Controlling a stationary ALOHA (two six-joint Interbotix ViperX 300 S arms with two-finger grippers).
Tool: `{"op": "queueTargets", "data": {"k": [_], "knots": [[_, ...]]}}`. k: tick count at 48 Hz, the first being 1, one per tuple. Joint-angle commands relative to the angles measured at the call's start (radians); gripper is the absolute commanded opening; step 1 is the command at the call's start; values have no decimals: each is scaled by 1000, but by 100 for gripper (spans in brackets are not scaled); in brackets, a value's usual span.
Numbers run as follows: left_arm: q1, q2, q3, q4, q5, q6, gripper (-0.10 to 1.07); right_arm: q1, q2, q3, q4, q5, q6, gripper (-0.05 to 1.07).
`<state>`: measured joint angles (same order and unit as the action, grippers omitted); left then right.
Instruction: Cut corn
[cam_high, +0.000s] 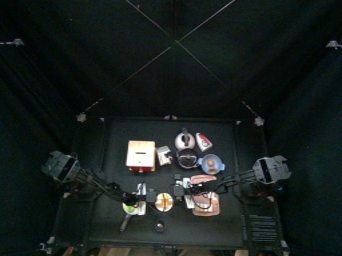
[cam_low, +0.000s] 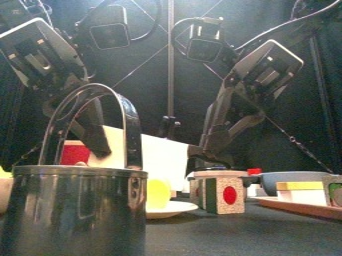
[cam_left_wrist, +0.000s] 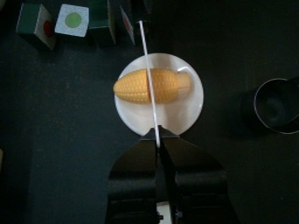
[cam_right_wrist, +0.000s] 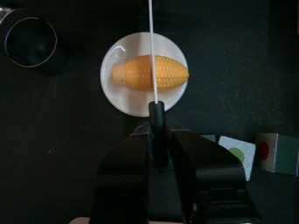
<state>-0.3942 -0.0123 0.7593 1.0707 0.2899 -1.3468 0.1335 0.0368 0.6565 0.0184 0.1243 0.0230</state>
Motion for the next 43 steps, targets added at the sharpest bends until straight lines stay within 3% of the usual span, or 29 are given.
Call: {"op": "queueTargets", "data": {"k": [1,43], "knots": [[-2,6,-9,0,-2,-2,34,-5,-15,-20,3,-6,0,51],[-2,61,-5,-2,-9,-2,34,0,21,-26,17,-11,0,51]]}}
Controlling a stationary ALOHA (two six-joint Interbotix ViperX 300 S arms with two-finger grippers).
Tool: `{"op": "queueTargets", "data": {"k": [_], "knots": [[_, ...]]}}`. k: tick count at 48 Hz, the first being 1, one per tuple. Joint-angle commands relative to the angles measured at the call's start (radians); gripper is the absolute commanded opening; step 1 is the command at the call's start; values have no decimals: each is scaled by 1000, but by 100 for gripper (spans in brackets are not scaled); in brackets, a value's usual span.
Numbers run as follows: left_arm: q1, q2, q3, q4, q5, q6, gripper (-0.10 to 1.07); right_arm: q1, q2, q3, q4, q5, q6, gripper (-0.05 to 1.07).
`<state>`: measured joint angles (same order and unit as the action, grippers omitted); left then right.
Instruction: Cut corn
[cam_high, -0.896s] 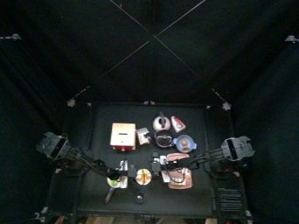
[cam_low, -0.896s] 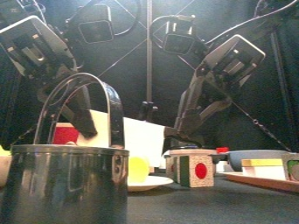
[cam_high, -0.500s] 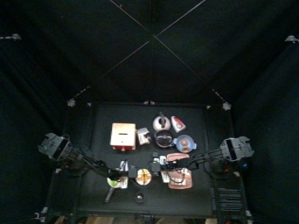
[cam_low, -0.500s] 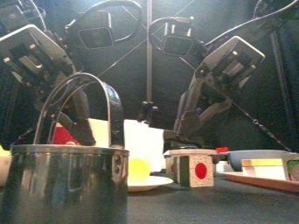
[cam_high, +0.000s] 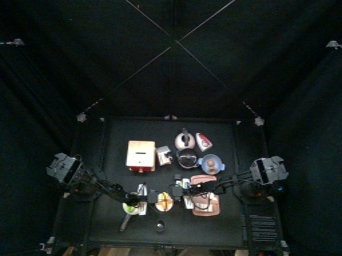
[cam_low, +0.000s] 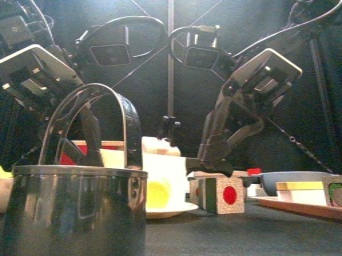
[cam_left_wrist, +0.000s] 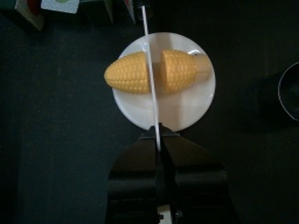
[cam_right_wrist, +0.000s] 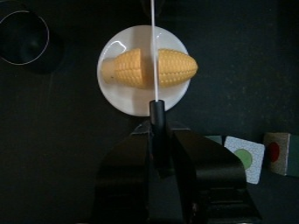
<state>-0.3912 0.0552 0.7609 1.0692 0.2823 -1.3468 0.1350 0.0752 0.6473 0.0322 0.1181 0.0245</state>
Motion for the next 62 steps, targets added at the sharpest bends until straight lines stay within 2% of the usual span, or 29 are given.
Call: {"op": "queueTargets", "data": {"k": [1,17,40,62], "knots": [[-5,-6,-6,2,-2,-2,34,0,-17,-17,2,-5,-2,51],[-5,-6,-9,0,-2,-2,34,-2,-17,-21,2,-5,-2,51],[-5,-55,-14,3,5,0,34,2,-46,-31,2,-5,-2,51],[-5,-124,-31,14,21,3,34,2,-114,-29,-9,2,-3,51]]}}
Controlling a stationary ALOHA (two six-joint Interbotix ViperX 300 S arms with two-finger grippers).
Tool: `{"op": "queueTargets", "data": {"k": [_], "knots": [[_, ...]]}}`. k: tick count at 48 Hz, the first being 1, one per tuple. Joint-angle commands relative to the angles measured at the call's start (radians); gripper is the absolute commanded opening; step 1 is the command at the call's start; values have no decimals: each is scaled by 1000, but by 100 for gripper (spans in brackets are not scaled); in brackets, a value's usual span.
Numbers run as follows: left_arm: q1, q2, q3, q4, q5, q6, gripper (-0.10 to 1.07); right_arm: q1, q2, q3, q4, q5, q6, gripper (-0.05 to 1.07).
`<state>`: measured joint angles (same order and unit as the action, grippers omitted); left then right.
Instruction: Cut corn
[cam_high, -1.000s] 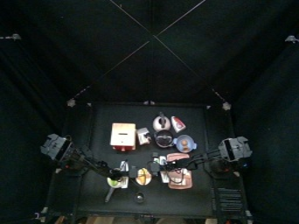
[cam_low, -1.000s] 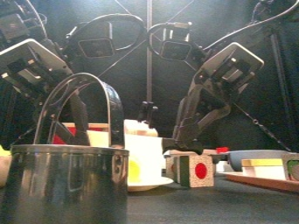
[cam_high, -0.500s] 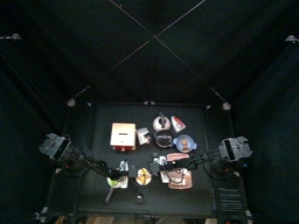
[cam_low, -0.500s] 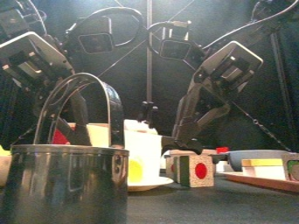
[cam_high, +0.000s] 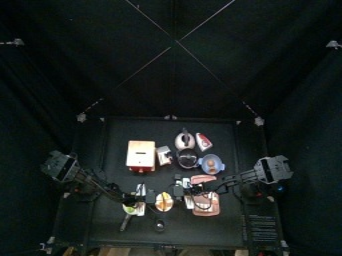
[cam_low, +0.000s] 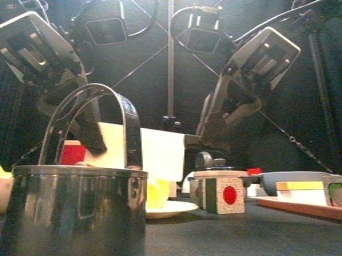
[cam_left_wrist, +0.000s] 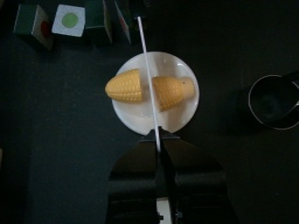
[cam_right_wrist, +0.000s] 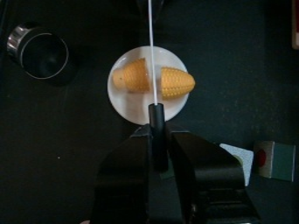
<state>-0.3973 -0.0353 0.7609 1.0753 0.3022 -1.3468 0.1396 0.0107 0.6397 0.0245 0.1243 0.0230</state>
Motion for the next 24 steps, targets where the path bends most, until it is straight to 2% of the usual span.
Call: {"op": "queueTargets", "data": {"k": [1,24], "knots": [[2,-40,-29,8,3,3,34,-2,-52,-21,0,-5,-2,51],[2,-74,-28,6,-2,3,34,-2,-69,-23,-14,-5,0,51]]}}
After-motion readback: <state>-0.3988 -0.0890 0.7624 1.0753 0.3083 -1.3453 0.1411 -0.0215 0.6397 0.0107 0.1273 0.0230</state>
